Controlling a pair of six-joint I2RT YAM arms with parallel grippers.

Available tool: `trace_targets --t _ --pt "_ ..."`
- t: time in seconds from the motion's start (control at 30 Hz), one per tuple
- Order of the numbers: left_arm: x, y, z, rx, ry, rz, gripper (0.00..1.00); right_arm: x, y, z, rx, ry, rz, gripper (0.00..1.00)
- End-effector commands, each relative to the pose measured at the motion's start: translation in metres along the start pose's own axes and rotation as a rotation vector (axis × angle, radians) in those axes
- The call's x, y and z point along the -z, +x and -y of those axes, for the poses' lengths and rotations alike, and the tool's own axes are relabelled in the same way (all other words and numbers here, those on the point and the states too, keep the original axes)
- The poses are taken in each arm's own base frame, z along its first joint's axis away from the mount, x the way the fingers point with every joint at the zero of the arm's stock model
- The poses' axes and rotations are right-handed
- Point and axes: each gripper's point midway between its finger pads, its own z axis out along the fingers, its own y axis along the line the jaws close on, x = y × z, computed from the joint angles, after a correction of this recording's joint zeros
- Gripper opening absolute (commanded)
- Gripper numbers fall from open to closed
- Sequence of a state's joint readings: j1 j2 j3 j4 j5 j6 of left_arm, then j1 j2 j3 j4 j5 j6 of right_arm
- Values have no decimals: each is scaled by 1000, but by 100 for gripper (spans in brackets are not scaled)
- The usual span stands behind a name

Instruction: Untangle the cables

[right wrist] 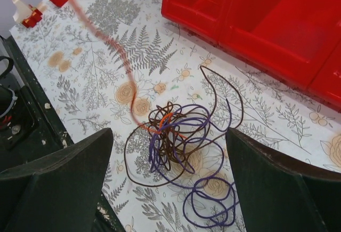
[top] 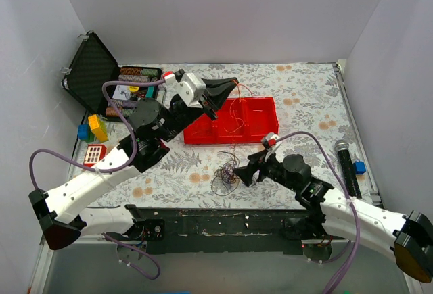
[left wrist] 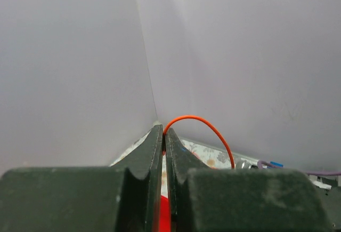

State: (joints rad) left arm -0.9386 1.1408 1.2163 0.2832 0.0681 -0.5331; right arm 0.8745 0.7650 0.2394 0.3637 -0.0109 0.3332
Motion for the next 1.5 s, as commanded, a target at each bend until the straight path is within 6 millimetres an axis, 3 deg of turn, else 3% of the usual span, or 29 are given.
trace_targets --t 0.0,0.17,0.3,0.37,0.6,0.77,0.87,1.03,1.3,1.47 --pt "-2 -41 -4 -36 2 83 0 -8 -65 -11 23 -17 215 95" --pt "-7 -58 -9 -47 -16 115 0 -26 -77 -17 54 -33 209 95" --pt "-13 -82 -17 -56 -51 170 0 -42 -59 -37 31 -169 136 95" --pt "-15 -103 -20 -73 -59 224 0 -50 -48 -41 17 -201 104 95" --pt "-22 -171 -30 -152 -94 391 0 -72 -13 -22 -14 -133 -9 95" --pt "-16 -226 -45 -269 -185 547 0 -70 21 -22 -50 -162 -101 95" --pt "-11 -250 -49 -312 -211 609 0 -70 30 -18 -51 -148 -123 95" --pt "-2 -271 -50 -388 -237 665 0 -71 41 -14 -47 -134 -174 89" --pt "13 -318 -65 -592 -408 829 0 -54 66 3 -23 -58 -257 89" --pt "25 -342 -62 -653 -433 901 0 -47 89 14 -23 -11 -345 78"
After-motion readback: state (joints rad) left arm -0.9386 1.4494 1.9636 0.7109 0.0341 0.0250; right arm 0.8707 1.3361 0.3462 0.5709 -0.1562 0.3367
